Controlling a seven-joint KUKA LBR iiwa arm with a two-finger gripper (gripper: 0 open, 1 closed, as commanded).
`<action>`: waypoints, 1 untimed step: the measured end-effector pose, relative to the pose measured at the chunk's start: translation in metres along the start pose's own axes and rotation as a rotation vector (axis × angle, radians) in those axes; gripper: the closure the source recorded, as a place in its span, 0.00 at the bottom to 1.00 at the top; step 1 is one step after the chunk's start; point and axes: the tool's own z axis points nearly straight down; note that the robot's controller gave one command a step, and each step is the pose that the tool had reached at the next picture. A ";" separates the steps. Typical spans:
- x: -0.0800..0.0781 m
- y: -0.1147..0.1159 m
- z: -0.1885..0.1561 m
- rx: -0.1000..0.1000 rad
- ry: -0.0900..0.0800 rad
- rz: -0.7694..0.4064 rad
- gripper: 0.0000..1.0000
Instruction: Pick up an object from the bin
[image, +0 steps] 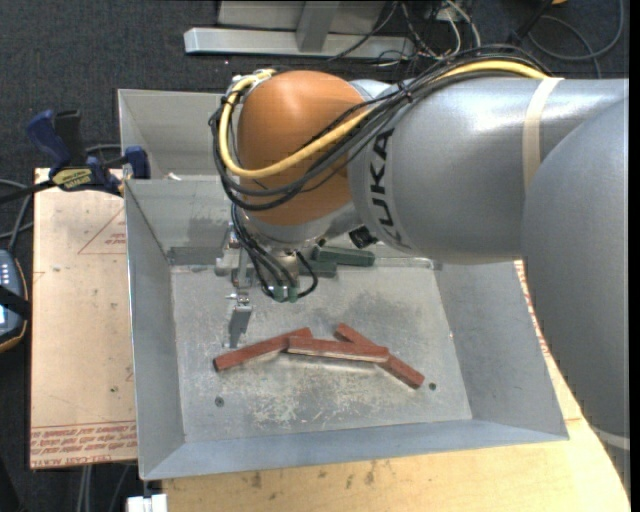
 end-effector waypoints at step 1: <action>-0.002 -0.001 -0.005 -0.002 -0.008 0.004 0.00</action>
Offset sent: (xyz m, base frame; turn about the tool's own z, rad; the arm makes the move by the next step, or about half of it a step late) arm -0.0157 -0.0275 -0.1254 -0.1400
